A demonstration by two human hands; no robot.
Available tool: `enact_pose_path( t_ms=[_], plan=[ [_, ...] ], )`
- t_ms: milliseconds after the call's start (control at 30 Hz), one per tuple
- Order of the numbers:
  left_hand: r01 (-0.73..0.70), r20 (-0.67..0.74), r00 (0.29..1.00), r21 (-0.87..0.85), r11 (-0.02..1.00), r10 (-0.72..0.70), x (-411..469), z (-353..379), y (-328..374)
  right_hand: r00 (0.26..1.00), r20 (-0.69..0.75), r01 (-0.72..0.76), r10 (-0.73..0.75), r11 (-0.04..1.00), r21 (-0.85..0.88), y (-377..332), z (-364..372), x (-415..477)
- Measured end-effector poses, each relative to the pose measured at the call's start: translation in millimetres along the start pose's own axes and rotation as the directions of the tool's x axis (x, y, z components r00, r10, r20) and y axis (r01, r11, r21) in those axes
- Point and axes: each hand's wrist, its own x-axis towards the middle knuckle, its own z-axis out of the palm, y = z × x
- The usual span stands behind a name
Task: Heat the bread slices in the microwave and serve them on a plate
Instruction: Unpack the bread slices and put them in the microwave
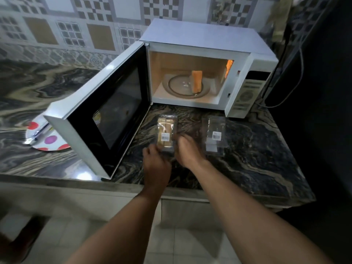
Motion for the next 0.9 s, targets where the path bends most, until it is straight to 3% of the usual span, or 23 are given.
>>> enact_pose_path(
  t_ms=[133,267,367,500,600,733,800,900],
  plan=[
    [0.302,0.077,0.951,-0.037,0.953,-0.298,27.8,-12.7,5.7,0.999,0.000,0.050,-0.050,0.996,-0.071,-1.9,9.2,-3.8],
    [0.402,0.188,0.898,0.018,0.915,-0.398,47.7,-12.2,2.0,0.993,0.079,0.096,-0.084,0.981,-0.166,-3.1,14.1,-2.3],
    [0.521,0.274,0.835,-0.118,0.845,-0.476,46.0,-1.4,-7.6,0.994,0.090,0.083,-0.069,0.983,-0.164,1.2,14.4,-4.6],
    [0.649,0.290,0.760,-0.299,0.700,-0.582,68.6,51.5,-93.0,0.990,0.110,0.096,-0.083,0.989,-0.114,-11.0,20.6,9.1],
    [0.685,0.303,0.729,-0.342,0.644,-0.614,71.4,22.2,-66.9,0.984,0.157,0.093,-0.079,0.992,-0.081,-19.3,24.4,19.3],
    [0.665,0.317,0.747,-0.390,0.637,-0.584,68.0,25.3,-56.8,0.988,0.145,-0.056,0.057,0.998,-0.014,-10.7,20.1,26.5],
    [0.676,0.318,0.736,-0.394,0.623,-0.598,69.3,34.4,-67.7,0.987,0.149,-0.063,0.065,0.998,-0.016,-10.9,18.0,29.1],
    [0.669,0.305,0.742,-0.396,0.629,-0.597,61.2,6.3,-28.8,0.987,0.150,-0.049,0.050,0.999,-0.007,-10.9,15.3,31.4]
  ],
)
